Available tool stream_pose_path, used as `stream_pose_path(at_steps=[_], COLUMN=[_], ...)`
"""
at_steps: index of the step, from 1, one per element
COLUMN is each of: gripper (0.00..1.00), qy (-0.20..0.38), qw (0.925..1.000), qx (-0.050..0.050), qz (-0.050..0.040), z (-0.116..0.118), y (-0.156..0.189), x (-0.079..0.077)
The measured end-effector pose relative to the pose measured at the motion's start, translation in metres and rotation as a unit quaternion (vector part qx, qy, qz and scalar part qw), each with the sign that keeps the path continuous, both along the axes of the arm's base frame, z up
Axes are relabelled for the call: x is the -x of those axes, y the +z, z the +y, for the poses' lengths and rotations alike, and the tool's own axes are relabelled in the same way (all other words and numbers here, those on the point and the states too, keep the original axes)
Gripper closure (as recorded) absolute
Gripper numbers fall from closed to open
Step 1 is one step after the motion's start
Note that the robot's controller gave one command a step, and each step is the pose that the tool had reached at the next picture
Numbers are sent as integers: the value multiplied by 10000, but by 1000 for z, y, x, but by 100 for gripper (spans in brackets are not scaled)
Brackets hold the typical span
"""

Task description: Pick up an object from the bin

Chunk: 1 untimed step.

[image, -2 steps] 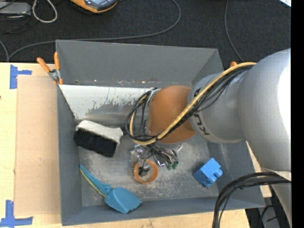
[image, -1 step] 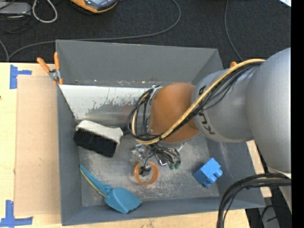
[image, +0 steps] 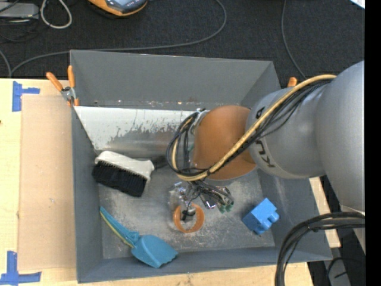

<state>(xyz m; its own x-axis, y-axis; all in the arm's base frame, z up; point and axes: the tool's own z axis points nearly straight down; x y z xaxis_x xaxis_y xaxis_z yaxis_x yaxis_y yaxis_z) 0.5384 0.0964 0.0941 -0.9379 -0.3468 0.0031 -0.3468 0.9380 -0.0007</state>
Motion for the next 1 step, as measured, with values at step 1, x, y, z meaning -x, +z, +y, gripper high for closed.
stream_pose_path(at_steps=[1], gripper=[100], qy=[-582], qw=[9983], qx=[2], qz=[6], z=[-4], y=[90], x=[-3])
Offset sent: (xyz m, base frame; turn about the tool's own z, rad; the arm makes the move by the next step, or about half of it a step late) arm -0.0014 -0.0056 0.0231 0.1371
